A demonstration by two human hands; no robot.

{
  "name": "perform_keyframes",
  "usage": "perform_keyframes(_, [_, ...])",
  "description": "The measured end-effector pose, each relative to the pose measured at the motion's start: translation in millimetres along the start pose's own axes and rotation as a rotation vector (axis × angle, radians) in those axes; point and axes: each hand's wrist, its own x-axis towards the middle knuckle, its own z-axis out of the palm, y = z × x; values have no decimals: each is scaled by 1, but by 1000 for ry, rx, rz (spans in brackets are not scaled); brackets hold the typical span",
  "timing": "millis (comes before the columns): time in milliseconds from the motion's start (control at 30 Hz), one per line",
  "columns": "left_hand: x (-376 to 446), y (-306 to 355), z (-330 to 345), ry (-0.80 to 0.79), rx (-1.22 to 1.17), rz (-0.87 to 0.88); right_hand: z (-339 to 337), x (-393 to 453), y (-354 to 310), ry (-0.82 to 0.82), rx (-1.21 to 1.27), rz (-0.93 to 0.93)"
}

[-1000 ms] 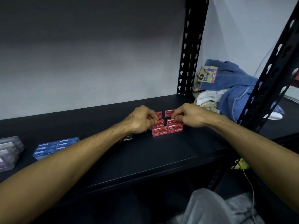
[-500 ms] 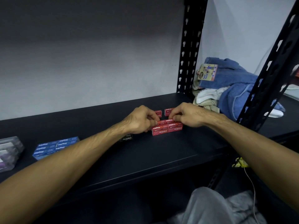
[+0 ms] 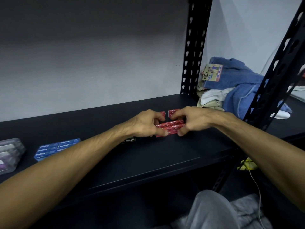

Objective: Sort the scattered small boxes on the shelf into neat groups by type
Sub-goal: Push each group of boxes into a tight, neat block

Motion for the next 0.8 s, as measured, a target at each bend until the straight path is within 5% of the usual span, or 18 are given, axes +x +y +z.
perform_keyframes(800, [3, 5, 9, 54, 123, 62, 11, 6, -6, 79, -125, -104])
